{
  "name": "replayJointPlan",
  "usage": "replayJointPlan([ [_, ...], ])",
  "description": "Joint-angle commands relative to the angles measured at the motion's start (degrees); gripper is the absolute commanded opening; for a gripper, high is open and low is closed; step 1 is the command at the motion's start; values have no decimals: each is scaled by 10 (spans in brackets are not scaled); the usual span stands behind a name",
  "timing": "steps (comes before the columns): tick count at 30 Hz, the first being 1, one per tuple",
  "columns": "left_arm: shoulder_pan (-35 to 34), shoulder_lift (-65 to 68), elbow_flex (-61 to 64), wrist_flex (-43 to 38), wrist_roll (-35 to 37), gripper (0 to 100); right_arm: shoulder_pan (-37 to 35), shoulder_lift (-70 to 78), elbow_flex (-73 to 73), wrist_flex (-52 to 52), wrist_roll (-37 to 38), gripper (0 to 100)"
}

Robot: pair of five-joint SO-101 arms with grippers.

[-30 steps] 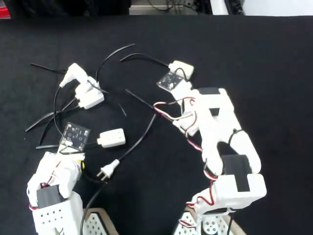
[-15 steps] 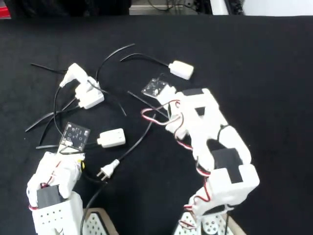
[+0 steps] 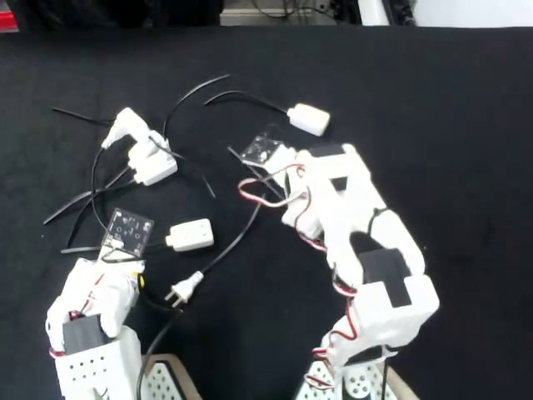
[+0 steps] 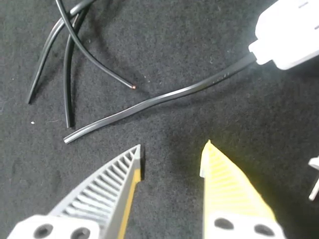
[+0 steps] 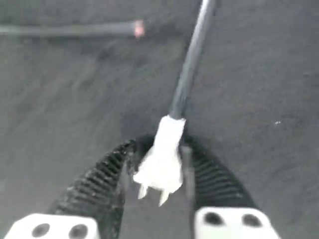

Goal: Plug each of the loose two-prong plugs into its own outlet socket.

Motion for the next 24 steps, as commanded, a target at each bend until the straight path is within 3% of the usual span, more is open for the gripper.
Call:
replayJointPlan([
  [1,-7,-4,0,10,3,195,-4,-7,-70,68,32,228],
  [12,-7,-4,0,10,3,195,55,16,-88,78,67,178],
  [24,-7,-4,0,9,3,195,37,46,-20,25,65,178],
])
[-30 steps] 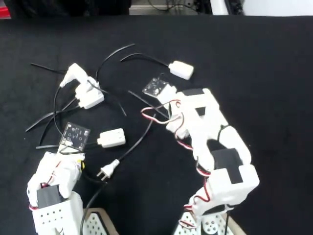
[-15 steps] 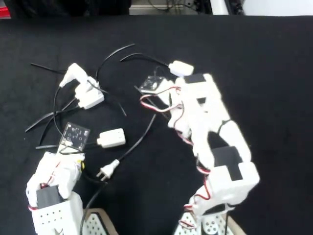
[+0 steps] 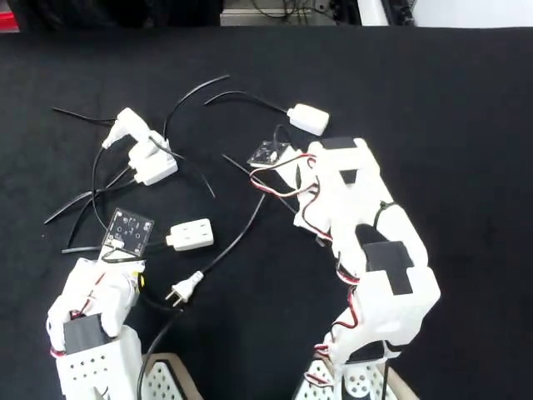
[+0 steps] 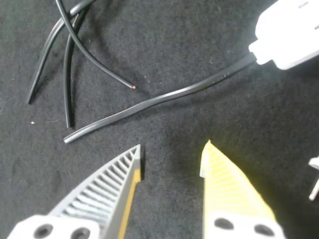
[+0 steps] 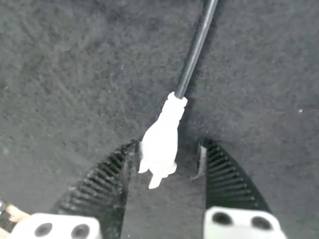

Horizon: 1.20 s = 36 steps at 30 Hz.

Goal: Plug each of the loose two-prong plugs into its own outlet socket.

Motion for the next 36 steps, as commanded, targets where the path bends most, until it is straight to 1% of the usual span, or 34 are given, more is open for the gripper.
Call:
replayJointPlan([
  [1,-7,-4,0,9,3,195,-4,4,10,-17,3,178],
  [5,-7,-4,0,9,3,195,-4,1,10,-43,-21,163],
  [9,-7,-4,0,9,3,195,-5,2,-4,-43,-25,13],
  [12,-7,-4,0,9,3,195,-5,2,-15,-42,-26,31],
  [14,-7,-4,0,9,3,195,-5,0,-16,-42,-26,12],
  [19,-7,-4,0,9,3,195,-5,-1,-29,-22,-26,11],
  [22,-7,-4,0,9,3,195,-4,-29,-20,-25,-25,11],
  [25,-7,-4,0,9,3,195,-4,-102,22,-25,-25,11],
  [28,-7,-4,0,9,3,195,-6,-196,104,-55,-25,11],
  [30,-7,-4,0,9,3,195,-7,-265,182,-95,-25,11],
  [32,-7,-4,0,9,3,195,-4,-342,262,-158,-30,11],
  [34,-7,-4,0,9,3,195,9,-424,331,-219,-63,11],
  [36,-7,-5,0,9,3,195,27,-509,374,-256,-96,11],
])
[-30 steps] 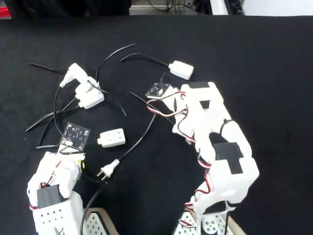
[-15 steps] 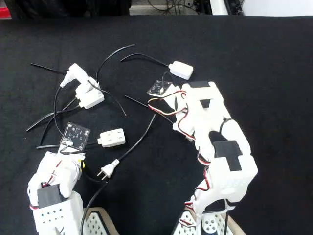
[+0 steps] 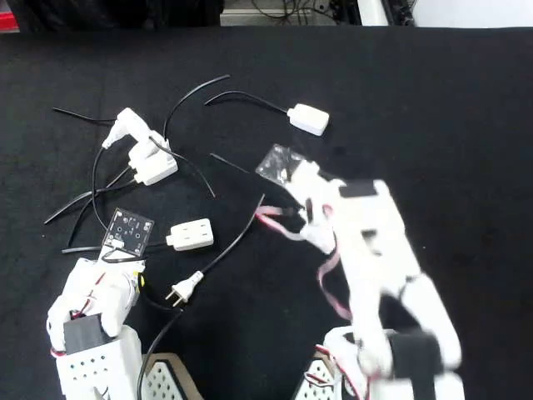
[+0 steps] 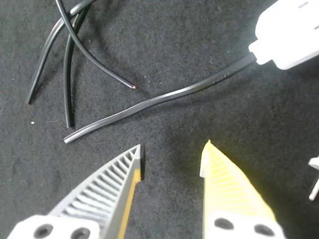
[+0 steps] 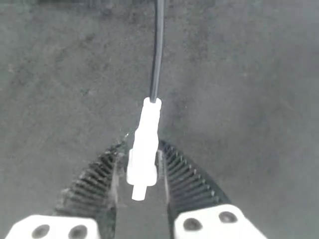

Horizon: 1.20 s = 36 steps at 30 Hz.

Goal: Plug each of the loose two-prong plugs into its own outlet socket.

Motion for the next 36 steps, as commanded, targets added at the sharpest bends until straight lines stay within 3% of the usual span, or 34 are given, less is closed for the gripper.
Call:
replayJointPlan([
  [1,-7,-5,0,9,3,195,31,-169,68,-69,-55,11],
  [7,-4,-5,5,-4,6,195,37,-376,102,-32,-123,11],
  [14,-1,-6,2,-4,7,195,-41,-563,98,60,-142,11],
  [19,0,-6,-83,-4,146,195,-109,-647,79,119,-211,11],
  [28,154,-6,-293,-25,345,195,-326,-748,78,141,-265,11],
  [33,257,-4,-268,-138,357,195,-415,-764,130,131,-265,11],
  [36,318,-4,-255,-157,356,196,-424,-764,163,114,-265,11],
])
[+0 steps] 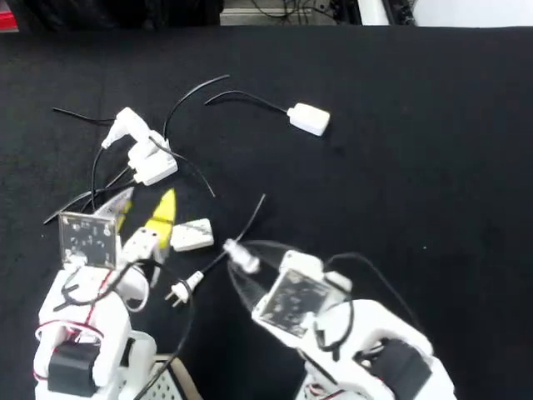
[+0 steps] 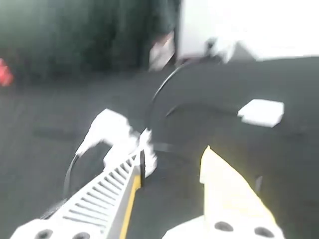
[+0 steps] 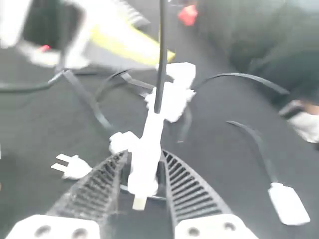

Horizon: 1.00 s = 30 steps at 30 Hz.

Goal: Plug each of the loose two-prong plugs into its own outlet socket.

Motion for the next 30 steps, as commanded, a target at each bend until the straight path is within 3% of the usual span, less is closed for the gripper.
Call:
replayJointPlan([
  [1,76,1,-4,-31,6,197,-14,-2,27,-29,-6,11],
  [8,199,2,-8,-17,1,199,-13,-2,87,-65,2,11],
  [13,264,2,-43,50,-71,198,26,-2,103,-68,38,11],
  [20,282,2,-26,70,-110,199,55,-2,105,-79,35,11],
  [30,269,1,-45,82,-91,195,57,-2,103,-77,37,11],
])
